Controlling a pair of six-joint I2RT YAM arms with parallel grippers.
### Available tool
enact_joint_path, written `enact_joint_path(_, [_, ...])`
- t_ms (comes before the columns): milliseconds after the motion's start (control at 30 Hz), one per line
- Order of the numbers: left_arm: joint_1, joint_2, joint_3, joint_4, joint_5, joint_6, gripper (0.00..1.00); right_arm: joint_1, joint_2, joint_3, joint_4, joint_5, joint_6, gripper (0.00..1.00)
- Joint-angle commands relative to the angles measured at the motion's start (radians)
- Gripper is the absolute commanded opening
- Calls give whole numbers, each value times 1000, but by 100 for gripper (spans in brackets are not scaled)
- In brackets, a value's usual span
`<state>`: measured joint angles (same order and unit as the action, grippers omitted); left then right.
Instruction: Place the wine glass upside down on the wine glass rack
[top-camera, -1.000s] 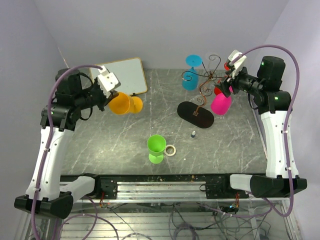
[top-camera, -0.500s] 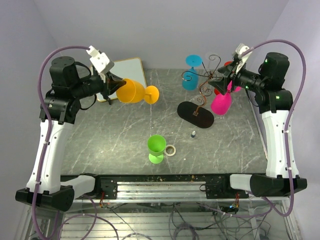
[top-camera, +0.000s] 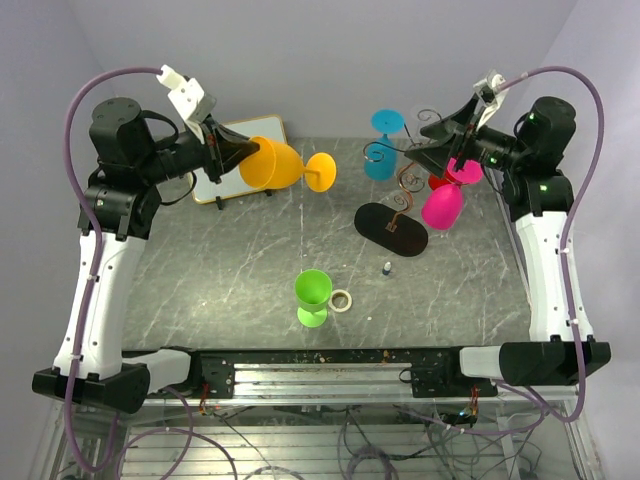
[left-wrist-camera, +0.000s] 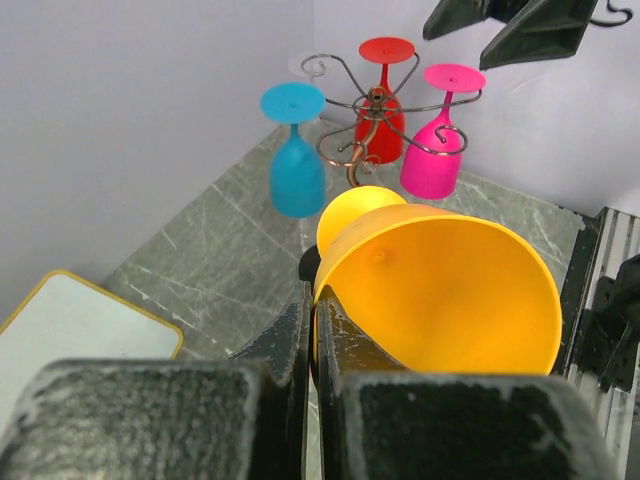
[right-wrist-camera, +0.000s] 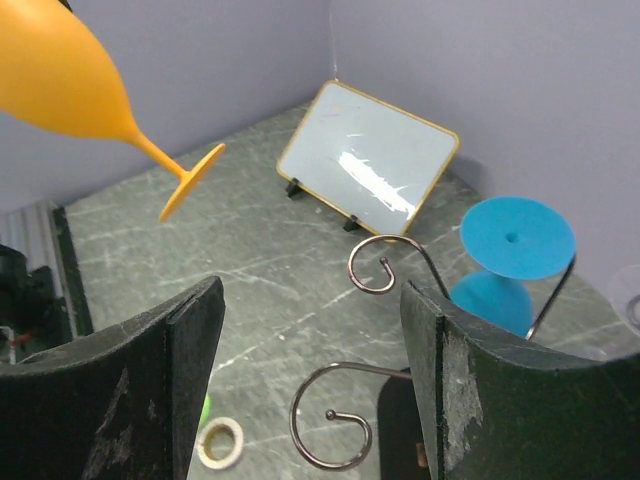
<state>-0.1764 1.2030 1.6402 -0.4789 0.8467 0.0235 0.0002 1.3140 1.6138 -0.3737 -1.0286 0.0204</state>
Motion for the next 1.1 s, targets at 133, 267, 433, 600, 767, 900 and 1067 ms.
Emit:
enact_joint_path(133, [-19,21,85,60,-25,-21,7,55,42,-30,120,15,166,72])
enact_joint_path(267, [-23,21,91,76,-27,-32,7,143,67,11,27,120,83,72])
enact_joint_path(433, [-22,23,104,80,-48,-33,7,178,90,20,37,152,102,73])
enact_joint_path(600, [-22,32,100,96,-44,-44,7,195,107,-16,133,75,209,71])
enact_joint_path(767, [-24,44,91,95,-81,-15,7,222,127,-42,254,-2,351,70])
enact_joint_path(900, [-27,57,95,85,-117,24,7,261,158,-23,259,17,379,69])
enact_joint_path(1067, [-33,59,94,79,-136,51,7,307,203,13,242,84,400,66])
